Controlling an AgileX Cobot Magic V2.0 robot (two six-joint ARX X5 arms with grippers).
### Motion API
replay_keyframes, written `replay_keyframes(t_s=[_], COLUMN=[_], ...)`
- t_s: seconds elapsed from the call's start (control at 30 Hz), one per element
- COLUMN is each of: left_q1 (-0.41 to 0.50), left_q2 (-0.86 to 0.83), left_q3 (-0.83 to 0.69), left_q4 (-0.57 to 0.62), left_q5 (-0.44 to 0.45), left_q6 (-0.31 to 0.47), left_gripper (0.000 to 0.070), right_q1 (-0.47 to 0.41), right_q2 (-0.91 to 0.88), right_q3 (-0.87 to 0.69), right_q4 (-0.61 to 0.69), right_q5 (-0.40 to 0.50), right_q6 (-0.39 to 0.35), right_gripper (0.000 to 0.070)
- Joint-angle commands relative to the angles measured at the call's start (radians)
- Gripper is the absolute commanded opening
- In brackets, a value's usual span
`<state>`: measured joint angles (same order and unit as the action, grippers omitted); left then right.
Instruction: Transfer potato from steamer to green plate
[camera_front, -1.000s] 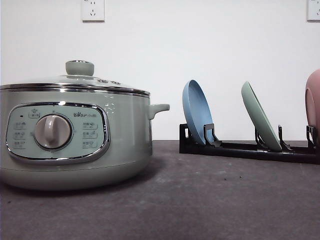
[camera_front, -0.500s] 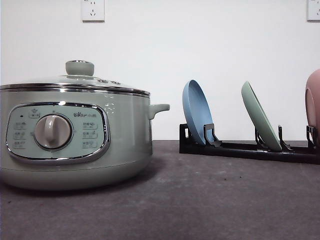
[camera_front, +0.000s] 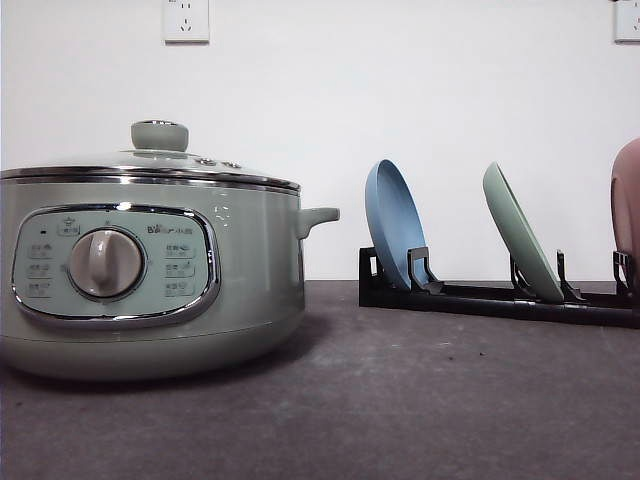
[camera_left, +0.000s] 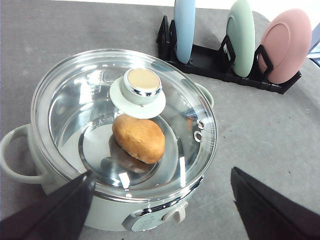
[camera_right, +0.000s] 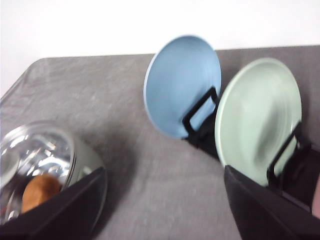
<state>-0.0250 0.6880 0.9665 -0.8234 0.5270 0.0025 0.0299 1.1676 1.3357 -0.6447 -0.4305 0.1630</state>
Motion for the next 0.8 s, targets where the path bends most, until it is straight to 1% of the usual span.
replay_keyframes(t_s=[0.0,0.17,0.33,0.53,0.67,0.77], left_q1=[-0.003,-0.003,-0.003,-0.003,-0.003,-0.003], left_q2=[0.004,0.004,0.005,0.005,0.005,0.005], left_q3=[0.027,0.027,0.027,0.027,0.027,0.027], left_q4=[0.008,0.008,0.008,0.008,0.007,0.007], left_q5=[0.005,0.005,0.005,0.005,0.005,0.005], left_q6=[0.012,0.012,0.012,0.012,0.012,0.011], left_gripper=[0.0556,0.0556,0.0556,0.0556,0.0556,0.0555], right_q1=[0.002,0.009,0.013,0.023,0.032,0.038], right_q2=[0.077,0.263,0.42,0.548,0.609,0.649], right_q3=[0.064,0.208,0.31,0.342,0.342,0.342], right_q4=[0.009,0.009,0.017,0.075,0.097,0.108], right_q5=[0.001,0.005,0.016,0.024,0.063,0.069], right_q6=[0.013,0.019,0.021,0.021,0.021,0.021], right_gripper=[0.0471,0.0471,0.0471,0.047,0.047,0.047])
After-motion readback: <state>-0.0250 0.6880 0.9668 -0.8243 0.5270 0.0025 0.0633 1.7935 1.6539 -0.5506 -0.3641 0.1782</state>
